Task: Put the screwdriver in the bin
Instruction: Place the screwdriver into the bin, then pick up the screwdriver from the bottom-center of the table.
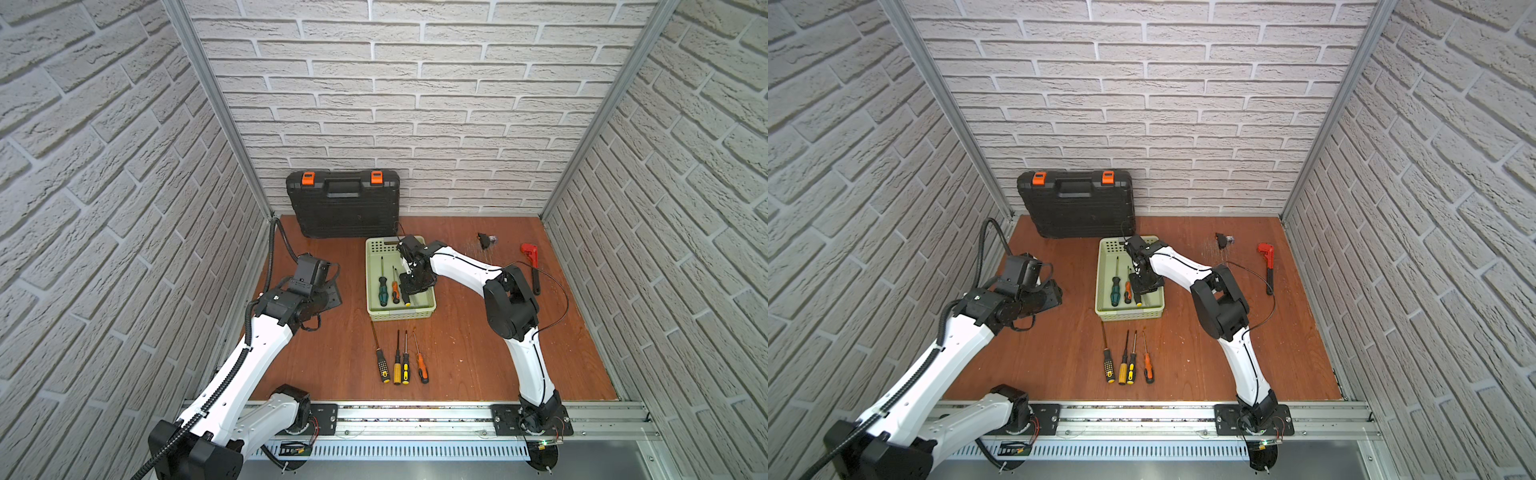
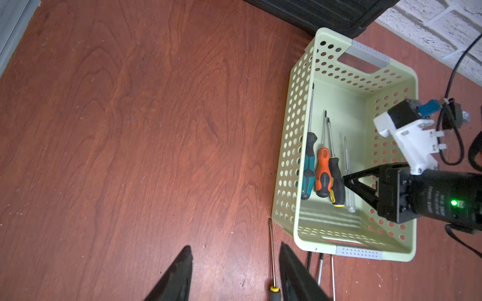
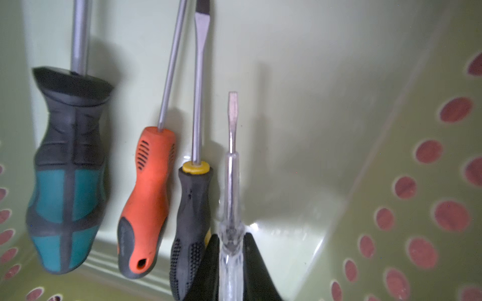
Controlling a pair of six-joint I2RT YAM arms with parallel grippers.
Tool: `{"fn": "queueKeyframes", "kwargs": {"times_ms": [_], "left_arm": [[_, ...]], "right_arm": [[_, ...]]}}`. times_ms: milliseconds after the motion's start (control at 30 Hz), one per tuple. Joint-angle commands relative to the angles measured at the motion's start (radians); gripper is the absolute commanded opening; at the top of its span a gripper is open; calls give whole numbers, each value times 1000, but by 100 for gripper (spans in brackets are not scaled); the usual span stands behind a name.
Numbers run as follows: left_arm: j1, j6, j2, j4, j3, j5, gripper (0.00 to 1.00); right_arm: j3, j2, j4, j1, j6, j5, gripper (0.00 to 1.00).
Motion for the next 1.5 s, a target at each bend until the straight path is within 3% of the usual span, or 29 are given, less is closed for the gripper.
{"fn": "queueKeyframes", "kwargs": {"times_ms": [0, 100, 433, 733, 933, 1067, 1200, 1467], "left_arm": [[7, -2, -20, -25, 2, -17, 56], [5, -6, -30, -43, 0, -8, 63], [-58, -20, -15, -128, 1, 90, 62], [-322, -62, 72, -209, -34, 91, 57], [-495, -235, 64, -4, -184, 146, 55], [-579, -326, 110, 109, -242, 143, 54], [-656, -373, 201, 98, -217, 117, 57], [-676, -413, 316, 141, -198, 93, 59]], "right_arm": [[19, -1, 15, -2, 4, 5, 27], [15, -19, 17, -2, -3, 7, 37], [-26, -178, 54, -2, -48, 79, 37], [-252, -475, 154, 19, -1, 12, 36], [-408, -638, 165, 139, -19, 121, 37], [-459, -700, 178, 143, -7, 105, 40], [-489, -712, 191, 142, 2, 95, 40], [-552, -757, 252, 142, 36, 56, 40]]}}
